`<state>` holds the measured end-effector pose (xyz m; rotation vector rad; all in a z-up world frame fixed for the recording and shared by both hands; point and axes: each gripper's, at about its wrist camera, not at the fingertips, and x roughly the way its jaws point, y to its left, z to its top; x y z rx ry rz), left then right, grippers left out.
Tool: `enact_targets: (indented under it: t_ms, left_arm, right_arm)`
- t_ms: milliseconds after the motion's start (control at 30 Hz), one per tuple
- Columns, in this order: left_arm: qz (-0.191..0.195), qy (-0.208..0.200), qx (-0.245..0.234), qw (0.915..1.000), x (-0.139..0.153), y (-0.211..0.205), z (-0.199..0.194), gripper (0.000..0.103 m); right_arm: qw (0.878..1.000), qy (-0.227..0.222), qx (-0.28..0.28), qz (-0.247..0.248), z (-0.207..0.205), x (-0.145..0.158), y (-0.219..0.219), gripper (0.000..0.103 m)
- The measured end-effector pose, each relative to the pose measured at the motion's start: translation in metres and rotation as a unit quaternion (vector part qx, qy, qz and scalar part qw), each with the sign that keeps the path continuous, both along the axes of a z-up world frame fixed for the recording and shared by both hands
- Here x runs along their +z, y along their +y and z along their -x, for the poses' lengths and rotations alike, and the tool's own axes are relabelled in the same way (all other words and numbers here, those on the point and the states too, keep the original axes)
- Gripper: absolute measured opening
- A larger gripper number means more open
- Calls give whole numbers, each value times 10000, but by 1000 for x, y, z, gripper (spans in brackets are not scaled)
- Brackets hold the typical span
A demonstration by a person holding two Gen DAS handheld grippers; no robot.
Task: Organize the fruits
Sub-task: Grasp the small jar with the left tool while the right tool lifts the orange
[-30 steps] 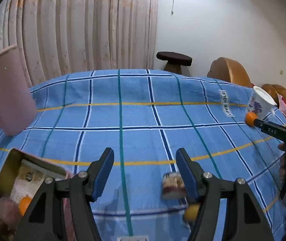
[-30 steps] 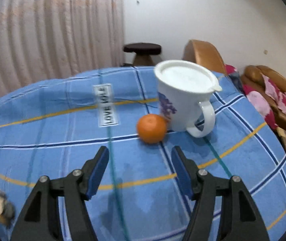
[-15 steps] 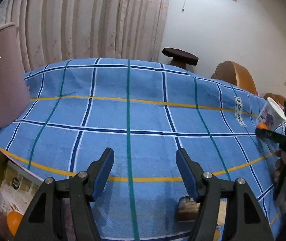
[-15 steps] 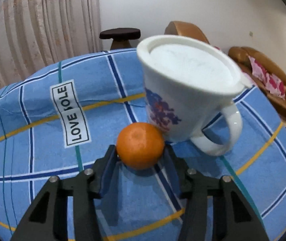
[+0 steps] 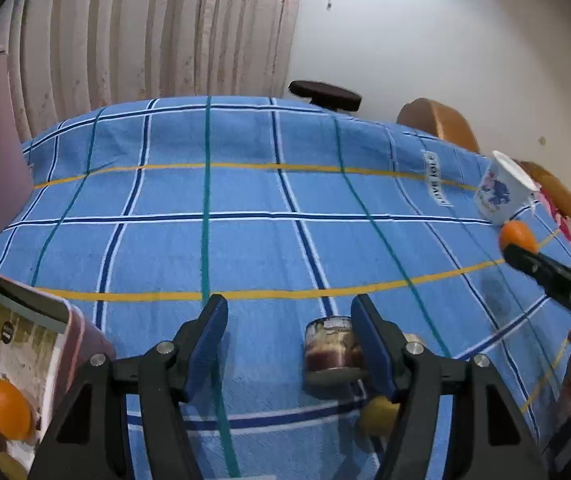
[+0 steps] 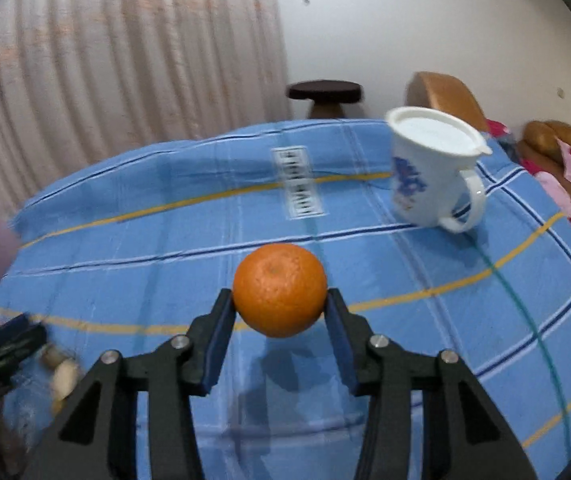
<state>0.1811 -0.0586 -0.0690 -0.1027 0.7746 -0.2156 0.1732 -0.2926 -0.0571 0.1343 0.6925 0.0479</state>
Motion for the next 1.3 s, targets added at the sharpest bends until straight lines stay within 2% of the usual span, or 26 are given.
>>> enact_targets:
  t_ms: [267,367,433,500,700,933,1000,1067,1300]
  left_arm:
    - [12,21,-235,9997,-2,-9,11,65]
    - [401,255,-200,9987,-7,1,2,66]
    - [530,312,-155,9980,-9,5,0,65]
    - [661,309,-248,9970,-9,5,0,49]
    - [765,343,-346,9959,-9,8,5,48]
    - [629,423,-507,9958,-11,3,7,48]
    - [672,427,-618,9949,-11,2,7,37]
    - [584,383,-576,9959,-10,1,9,37]
    - [638,207,-389,9970,-6,9,15,37]
  right_arm:
    - [9995,-73,301,77,12,-20,41,48]
    - [9993,-177,323,11,21,-20,42,48]
    - [9991,-201,374,67,21,-21,44,48]
    - [9987,-226,431,117,21,-20,49,48]
    - [9983,-331,454,163,26,-18,50,49]
    - [9980,-331,483,226,26,-18,53,49]
    - [9978,-347,504,235,26,-17,53,49]
    - [9978,-352,510,224,27,-17,53,49]
    - [9962,-544,662,154,33,-13,55,49]
